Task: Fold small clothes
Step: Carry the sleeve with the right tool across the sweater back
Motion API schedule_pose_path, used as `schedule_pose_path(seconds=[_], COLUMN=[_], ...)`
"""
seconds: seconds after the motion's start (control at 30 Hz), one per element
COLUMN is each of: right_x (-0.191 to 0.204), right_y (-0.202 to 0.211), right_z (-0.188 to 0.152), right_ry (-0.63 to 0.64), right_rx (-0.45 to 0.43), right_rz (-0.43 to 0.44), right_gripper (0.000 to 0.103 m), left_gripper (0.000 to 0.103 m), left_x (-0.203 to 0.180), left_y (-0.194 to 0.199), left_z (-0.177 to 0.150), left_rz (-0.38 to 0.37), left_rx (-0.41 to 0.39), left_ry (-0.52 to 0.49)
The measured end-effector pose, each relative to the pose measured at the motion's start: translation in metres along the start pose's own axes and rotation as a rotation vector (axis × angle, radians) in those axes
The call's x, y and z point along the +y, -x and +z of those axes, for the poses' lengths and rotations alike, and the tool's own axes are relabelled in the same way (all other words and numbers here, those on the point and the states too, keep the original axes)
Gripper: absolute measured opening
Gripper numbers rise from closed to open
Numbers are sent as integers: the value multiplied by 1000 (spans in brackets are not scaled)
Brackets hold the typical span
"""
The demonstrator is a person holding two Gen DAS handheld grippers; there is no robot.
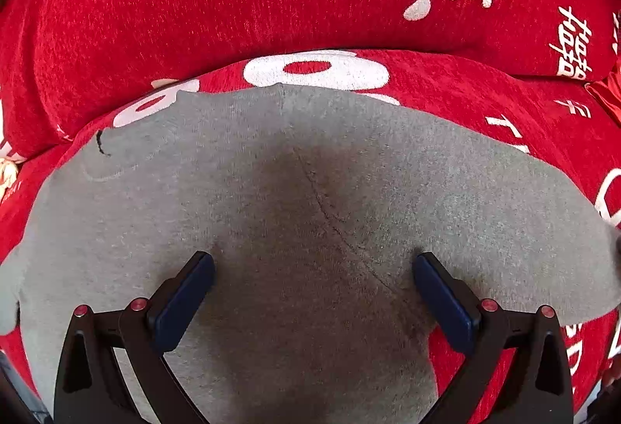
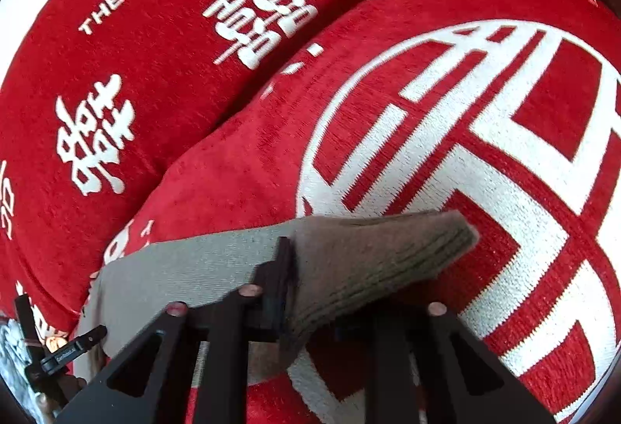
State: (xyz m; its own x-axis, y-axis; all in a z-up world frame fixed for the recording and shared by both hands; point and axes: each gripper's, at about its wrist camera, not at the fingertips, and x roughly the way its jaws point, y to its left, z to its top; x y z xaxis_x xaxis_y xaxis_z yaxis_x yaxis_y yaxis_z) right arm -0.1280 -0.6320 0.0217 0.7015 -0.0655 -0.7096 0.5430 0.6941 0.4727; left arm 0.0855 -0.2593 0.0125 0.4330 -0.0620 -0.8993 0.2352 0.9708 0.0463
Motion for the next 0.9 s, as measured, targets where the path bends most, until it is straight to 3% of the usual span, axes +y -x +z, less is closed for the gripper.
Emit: schedule_pose_path(seconds=[0.17, 0.4, 0.57, 0.9], right_x=[31, 118, 182, 315], right_y=[27, 71, 83, 75], right_z=[1, 1, -7, -63], right_ry=[85, 235, 308, 467], right_rx=[-74, -161, -165, -115], right_rz=[-5, 75, 142, 233], right_gripper=[6, 6, 6, 6], left_gripper=[103, 103, 103, 103], left_x=[10, 37, 72, 164], left_y=[5, 24, 39, 52], left_z=[-6, -15, -24, -49], left_rz=[-9, -22, -29, -12], left_rx=[-10, -51, -81, -100], left_ry=[14, 36, 72, 190])
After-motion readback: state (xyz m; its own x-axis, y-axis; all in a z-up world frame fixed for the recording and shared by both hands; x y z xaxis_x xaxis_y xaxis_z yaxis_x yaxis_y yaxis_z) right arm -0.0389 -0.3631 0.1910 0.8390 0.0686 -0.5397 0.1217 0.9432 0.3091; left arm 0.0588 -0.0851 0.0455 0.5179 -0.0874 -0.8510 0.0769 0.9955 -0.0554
